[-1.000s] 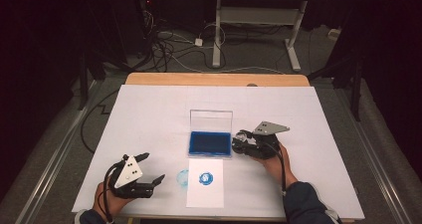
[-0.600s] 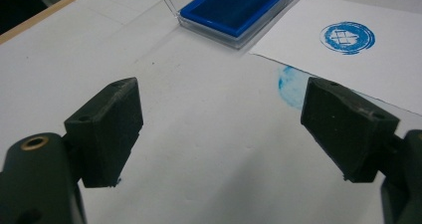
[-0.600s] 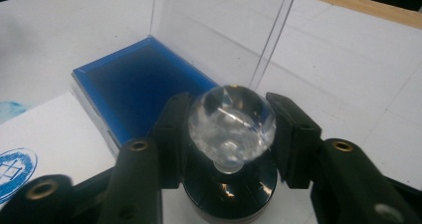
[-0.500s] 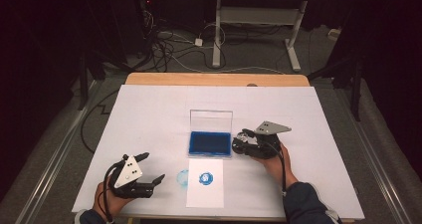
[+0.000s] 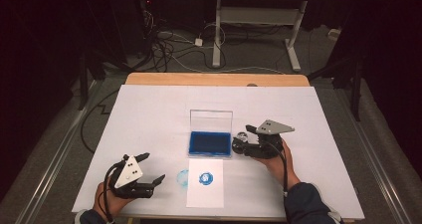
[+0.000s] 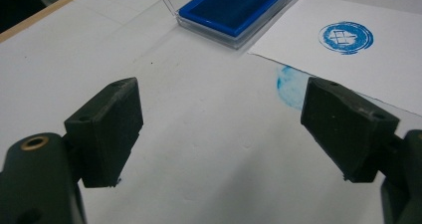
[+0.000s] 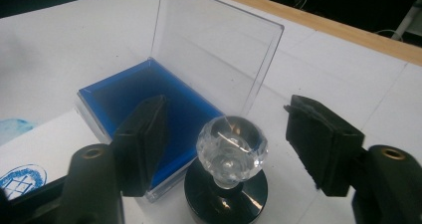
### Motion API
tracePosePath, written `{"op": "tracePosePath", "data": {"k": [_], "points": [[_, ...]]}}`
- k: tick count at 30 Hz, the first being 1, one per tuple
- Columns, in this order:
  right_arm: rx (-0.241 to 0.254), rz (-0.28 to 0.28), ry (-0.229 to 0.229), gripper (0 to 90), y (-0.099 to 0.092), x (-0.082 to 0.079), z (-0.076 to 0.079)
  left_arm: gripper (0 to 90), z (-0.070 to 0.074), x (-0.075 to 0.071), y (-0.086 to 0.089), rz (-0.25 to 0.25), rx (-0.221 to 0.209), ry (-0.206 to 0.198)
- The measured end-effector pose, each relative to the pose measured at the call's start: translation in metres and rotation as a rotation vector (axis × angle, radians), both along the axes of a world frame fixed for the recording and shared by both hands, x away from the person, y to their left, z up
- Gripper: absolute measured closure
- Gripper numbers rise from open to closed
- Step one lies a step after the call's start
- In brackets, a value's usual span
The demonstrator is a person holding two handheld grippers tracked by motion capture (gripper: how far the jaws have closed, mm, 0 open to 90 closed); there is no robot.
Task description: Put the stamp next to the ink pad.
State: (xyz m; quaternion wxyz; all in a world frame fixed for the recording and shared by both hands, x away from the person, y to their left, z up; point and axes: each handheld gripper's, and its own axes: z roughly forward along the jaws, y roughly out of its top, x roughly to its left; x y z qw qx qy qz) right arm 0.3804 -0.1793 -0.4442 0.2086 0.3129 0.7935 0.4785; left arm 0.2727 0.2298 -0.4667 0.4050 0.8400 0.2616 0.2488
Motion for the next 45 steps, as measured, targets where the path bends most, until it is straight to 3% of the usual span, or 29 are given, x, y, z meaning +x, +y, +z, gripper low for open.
{"op": "tracePosePath", "data": {"k": [15,23,31,45], "points": [[-0.017,-0.026,-0.089,22.2,-0.002,-0.013,0.017,15.8,0.0,-0.001,0.0,-0.003,0.004,0.001],[-0.018,-0.025,-0.096,18.0,-0.003,-0.016,0.021,15.9,0.0,-0.001,0.0,-0.003,0.005,0.002],[-0.009,0.002,-0.115,19.0,-0.002,-0.022,0.028,16.0,0.0,-0.001,-0.001,-0.003,0.003,-0.006],[-0.036,0.013,-0.151,18.6,-0.004,-0.036,0.038,15.9,0.0,-0.001,-0.001,-0.007,0.007,-0.002]]}}
